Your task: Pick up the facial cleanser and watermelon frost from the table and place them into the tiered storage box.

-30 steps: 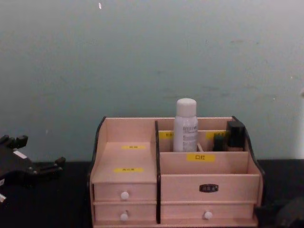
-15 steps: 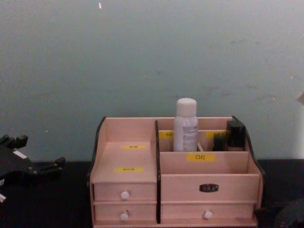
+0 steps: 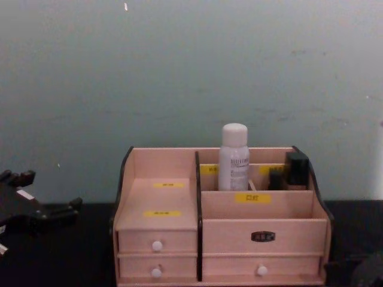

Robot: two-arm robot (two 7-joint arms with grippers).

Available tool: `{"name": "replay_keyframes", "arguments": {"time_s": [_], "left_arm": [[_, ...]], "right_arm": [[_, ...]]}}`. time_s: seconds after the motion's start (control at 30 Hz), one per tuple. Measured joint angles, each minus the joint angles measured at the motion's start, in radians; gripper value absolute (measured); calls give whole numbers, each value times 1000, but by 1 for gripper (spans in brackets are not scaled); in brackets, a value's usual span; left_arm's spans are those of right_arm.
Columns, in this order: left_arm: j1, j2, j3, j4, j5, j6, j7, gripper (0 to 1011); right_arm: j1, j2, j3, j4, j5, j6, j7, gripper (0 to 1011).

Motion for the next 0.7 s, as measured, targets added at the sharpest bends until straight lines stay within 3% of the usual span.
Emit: {"name": "replay_keyframes", "arguments": {"time_s": [0.7], "left_arm": [[0,0,0,0,0,0,0,1001]], "right_arm": [[-20,3,7,-11,7,2,-10,1002]]}}
